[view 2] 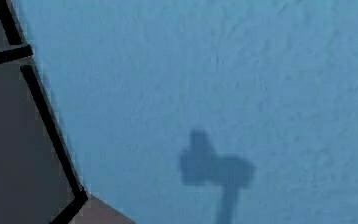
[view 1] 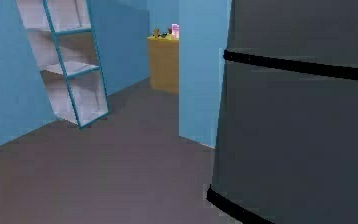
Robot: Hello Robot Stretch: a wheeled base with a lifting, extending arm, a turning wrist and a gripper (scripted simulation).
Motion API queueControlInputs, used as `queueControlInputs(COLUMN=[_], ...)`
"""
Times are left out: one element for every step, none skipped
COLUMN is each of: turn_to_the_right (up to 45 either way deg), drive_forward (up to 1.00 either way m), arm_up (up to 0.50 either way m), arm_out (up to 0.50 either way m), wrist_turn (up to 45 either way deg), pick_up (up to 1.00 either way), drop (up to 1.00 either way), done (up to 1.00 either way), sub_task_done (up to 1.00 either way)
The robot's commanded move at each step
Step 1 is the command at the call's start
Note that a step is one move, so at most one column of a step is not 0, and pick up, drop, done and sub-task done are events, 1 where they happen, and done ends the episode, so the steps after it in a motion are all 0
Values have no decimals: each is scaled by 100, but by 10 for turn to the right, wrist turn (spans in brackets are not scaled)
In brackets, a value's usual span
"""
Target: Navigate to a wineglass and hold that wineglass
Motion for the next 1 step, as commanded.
queueControlInputs(turn_to_the_right=[-120], drive_forward=[0], arm_up=[0], arm_out=[0], wrist_turn=[0], pick_up=[0], drop=[0], done=[0], sub_task_done=[0])
